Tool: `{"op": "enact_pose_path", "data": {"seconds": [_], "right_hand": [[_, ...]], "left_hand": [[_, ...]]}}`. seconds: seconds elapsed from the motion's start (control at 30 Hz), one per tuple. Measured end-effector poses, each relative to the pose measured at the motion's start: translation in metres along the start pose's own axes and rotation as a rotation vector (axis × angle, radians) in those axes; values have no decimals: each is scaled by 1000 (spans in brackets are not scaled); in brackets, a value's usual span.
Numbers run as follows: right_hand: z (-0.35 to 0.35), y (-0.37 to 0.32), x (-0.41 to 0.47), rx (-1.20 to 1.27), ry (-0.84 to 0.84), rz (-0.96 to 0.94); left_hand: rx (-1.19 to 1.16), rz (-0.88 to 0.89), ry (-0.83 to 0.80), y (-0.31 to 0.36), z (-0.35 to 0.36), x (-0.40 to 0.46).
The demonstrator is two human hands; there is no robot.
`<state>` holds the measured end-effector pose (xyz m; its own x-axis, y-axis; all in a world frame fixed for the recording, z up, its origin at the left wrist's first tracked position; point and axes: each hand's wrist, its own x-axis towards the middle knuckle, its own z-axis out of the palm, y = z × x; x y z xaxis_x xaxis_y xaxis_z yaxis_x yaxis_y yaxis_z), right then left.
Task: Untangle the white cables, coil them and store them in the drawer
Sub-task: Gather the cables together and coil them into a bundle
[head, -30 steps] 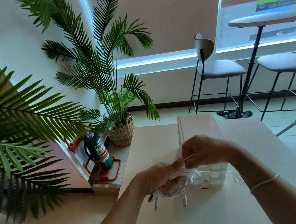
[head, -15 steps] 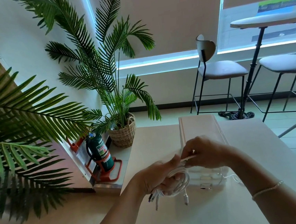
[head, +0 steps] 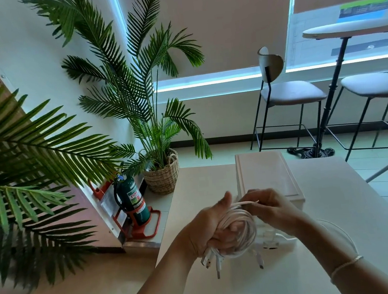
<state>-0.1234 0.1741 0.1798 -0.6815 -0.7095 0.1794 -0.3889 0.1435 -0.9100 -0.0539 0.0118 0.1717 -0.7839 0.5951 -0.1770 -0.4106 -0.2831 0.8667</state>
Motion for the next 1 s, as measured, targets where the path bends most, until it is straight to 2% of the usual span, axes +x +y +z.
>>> {"op": "enact_pose_path", "data": {"seconds": [0.13, 0.27, 0.4, 0.47, 0.6, 0.7, 0.8, 0.87, 1.0], "right_hand": [[2, -1, -4, 278, 33, 60], [11, 1, 0, 235, 104, 79], [20, 3, 3, 274, 143, 148], [24, 4, 4, 260, 162, 146], [38, 6, 2, 226, 166, 90], [33, 7, -1, 275, 104, 61], [14, 0, -3, 412, -137, 162], [2, -7, -4, 323, -245, 173], [-9, -17, -2, 113, -291, 169]], "left_hand": [[-23, 67, 46, 3, -3, 1], [-79, 130, 72, 1, -8, 1], [-165, 201, 30, -3, -9, 3], [-191, 233, -31, -2, -12, 5], [-284, 309, -259, -4, -23, 10], [-313, 318, -303, -9, -29, 11], [-292, 282, -271, -10, -32, 7], [-273, 252, -290, -8, -33, 6], [-241, 231, -289, -3, -30, 6]]}}
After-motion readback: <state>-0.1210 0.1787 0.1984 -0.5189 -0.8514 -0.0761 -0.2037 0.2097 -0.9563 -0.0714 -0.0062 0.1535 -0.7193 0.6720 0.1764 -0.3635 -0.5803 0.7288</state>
